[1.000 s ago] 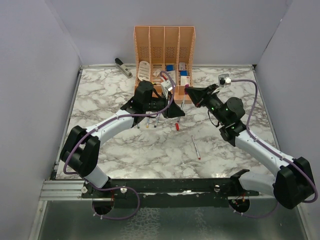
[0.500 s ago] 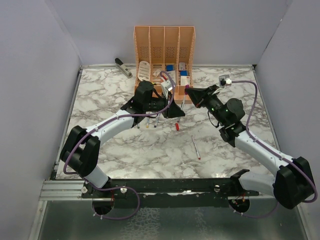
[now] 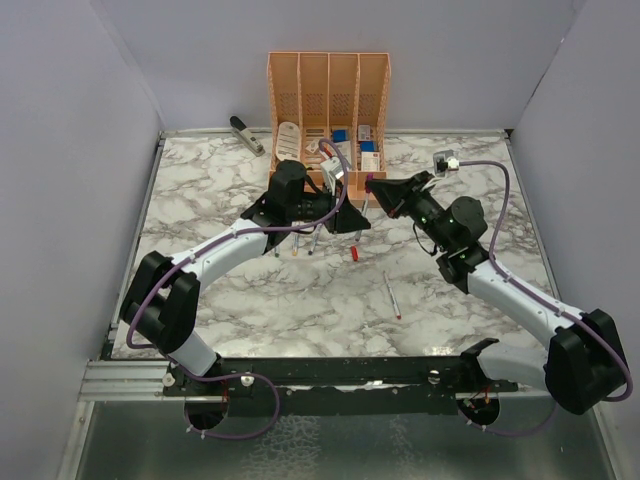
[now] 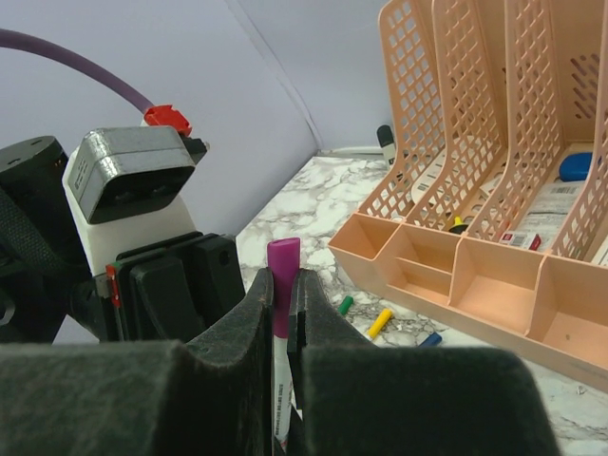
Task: Insert the pens into the pen caps
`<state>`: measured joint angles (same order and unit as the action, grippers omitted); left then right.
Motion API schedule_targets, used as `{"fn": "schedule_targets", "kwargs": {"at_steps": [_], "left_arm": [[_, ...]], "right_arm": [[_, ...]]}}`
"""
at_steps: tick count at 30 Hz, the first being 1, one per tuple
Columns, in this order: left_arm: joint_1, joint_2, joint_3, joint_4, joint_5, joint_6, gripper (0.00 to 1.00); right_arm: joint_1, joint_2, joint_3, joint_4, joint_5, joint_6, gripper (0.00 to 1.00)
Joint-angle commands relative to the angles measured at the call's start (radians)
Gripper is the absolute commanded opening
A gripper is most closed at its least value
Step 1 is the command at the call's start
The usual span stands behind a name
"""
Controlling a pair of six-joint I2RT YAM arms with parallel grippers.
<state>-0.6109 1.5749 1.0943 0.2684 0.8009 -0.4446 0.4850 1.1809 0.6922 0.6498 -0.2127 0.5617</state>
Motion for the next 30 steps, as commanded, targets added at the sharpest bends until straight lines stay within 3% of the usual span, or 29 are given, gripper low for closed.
{"fn": "schedule_targets", "kwargs": {"at_steps": [1, 7, 21, 30], "left_arm": [[-0.006, 0.0, 0.036, 0.04, -0.017, -0.005, 0.0], [-0.006, -0.021, 0.03, 0.046, -0.064, -0.003, 0.0], [0.002, -0.04, 0.054, 0.098, -0.197, -0.015, 0.0], [0.062, -0.104, 0.034, 0.166, -0.316, -0.039, 0.0]], "right_arm": [[0.01, 0.012, -0.015, -0.002, -0.059, 0.009, 0.01], [0.012, 0.006, -0.019, -0.049, -0.082, 0.008, 0.01], [0.029, 0.085, 0.003, -0.138, -0.328, 0.024, 0.01], [0.112, 0.124, 0.048, -0.349, -0.226, -0.081, 0.01]]}}
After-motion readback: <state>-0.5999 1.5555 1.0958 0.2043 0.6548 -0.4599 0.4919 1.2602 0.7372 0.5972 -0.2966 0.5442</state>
